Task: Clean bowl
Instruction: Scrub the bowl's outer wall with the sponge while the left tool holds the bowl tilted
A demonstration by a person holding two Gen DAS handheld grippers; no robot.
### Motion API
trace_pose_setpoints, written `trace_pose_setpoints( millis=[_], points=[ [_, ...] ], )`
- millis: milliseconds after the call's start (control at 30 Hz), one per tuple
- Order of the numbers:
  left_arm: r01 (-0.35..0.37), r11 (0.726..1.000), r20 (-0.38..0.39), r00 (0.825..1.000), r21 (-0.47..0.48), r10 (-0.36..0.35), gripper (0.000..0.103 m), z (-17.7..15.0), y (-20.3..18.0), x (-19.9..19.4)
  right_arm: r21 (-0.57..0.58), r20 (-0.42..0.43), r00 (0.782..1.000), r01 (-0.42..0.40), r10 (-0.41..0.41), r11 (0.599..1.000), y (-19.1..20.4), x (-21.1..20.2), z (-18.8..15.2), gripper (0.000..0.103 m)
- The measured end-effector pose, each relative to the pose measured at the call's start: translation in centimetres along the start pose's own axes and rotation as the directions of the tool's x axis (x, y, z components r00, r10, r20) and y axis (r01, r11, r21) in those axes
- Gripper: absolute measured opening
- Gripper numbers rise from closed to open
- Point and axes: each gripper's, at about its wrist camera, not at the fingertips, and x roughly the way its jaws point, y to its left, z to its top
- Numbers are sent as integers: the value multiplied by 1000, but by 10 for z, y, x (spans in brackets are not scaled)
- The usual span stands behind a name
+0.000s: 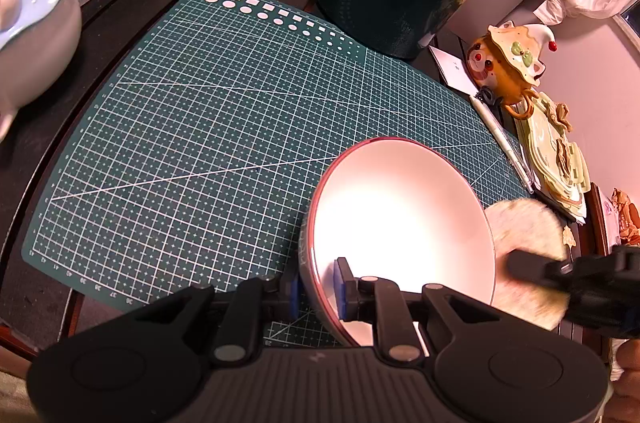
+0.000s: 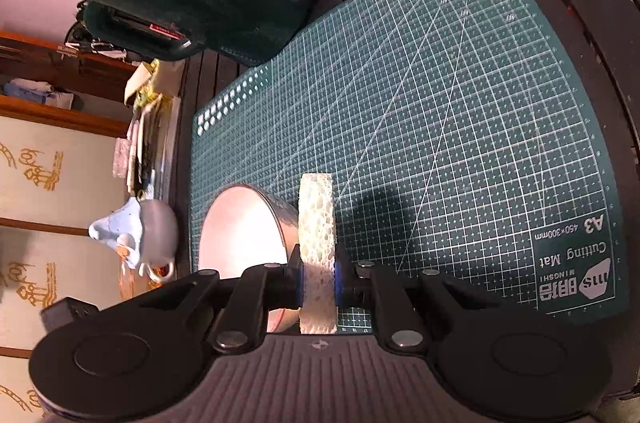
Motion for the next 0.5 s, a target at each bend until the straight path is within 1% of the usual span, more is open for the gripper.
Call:
trace_pose_setpoints(
  millis=[133,333,367,400,500],
  points=[
    [0,1000,0,1000,0,0,16,0,0,0,-3,21,1000,-11,11,1000,2,-6,1,13],
    [0,1000,-1,1000,0,0,16,0,-1,0,20,-63,998,32,-30,999,-7,22,0,13],
    [0,1000,-2,1000,0,0,16,0,-2,0,23,-64,998,29,-28,999,-7,22,1,13],
    [0,1000,-2,1000,1,0,16,0,-2,0,27,-63,998,25,-24,999,-8,21,1,13],
    [0,1000,0,1000,1,0,16,-2,-1,0,15,-14,1000,-10,10,1000,-3,4,3,13]
  ],
)
